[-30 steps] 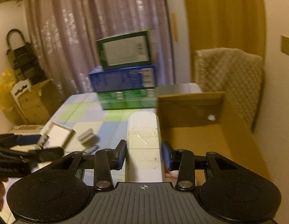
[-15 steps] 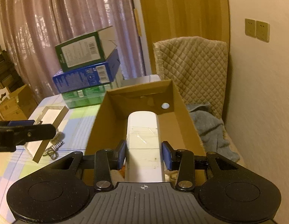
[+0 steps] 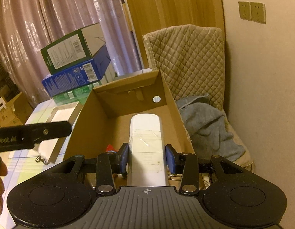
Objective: Organize rigid objects
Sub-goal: 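Open the left tool to drop the white frame into the box while the right tool releases the stick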
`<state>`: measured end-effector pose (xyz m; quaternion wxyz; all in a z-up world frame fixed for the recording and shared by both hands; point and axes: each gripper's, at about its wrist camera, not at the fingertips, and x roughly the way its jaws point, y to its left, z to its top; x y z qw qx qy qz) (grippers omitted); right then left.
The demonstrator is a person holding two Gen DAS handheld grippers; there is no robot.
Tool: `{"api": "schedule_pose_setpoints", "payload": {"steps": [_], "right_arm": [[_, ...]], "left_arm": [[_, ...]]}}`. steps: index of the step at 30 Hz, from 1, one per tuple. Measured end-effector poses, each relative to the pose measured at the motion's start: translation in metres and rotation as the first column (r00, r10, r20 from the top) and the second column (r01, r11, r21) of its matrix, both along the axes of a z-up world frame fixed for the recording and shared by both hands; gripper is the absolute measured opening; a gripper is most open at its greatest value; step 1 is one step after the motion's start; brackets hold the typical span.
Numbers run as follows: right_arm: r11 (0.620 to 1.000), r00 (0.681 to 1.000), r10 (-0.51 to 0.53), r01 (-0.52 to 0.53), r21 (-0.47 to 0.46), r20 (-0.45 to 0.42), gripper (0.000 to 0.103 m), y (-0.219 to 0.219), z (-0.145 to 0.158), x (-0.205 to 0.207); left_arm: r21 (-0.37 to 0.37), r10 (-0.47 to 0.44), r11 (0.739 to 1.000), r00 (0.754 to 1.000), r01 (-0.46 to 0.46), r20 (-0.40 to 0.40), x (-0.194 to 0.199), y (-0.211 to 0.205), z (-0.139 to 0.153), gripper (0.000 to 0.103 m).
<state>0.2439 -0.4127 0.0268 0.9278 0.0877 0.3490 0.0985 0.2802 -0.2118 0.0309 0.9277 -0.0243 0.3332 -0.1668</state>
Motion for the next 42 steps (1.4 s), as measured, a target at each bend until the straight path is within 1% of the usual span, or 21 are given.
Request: {"api": "schedule_pose_setpoints", "payload": {"steps": [5, 11, 15, 19, 42], "right_arm": [[1.000, 1.000, 0.012, -0.012, -0.007, -0.004, 0.038, -0.003, -0.007, 0.005], [1.000, 1.000, 0.020, -0.019, 0.010, -0.006, 0.038, -0.005, -0.013, 0.009], [0.999, 1.000, 0.025, -0.025, 0.021, -0.006, 0.037, -0.003, -0.014, 0.012], [0.999, 1.000, 0.024, -0.023, 0.026, -0.014, 0.038, -0.002, -0.017, 0.014], [1.000, 0.999, 0.012, -0.011, 0.027, -0.036, 0.037, 0.004, -0.021, 0.015]], "left_arm": [[0.035, -0.023, 0.999, 0.999, 0.021, 0.036, -0.001, -0.014, -0.003, 0.085], [0.028, -0.012, 1.000, 1.000, 0.011, 0.011, 0.007, -0.015, -0.013, 0.085], [0.070, -0.010, 0.998, 1.000, 0.009, 0.007, 0.010, -0.018, -0.019, 0.085], [0.075, -0.012, 0.997, 1.000, 0.014, -0.019, 0.013, -0.017, -0.026, 0.085], [0.058, -0.013, 0.998, 0.999, 0.015, -0.048, 0.017, -0.009, -0.033, 0.085]]}}
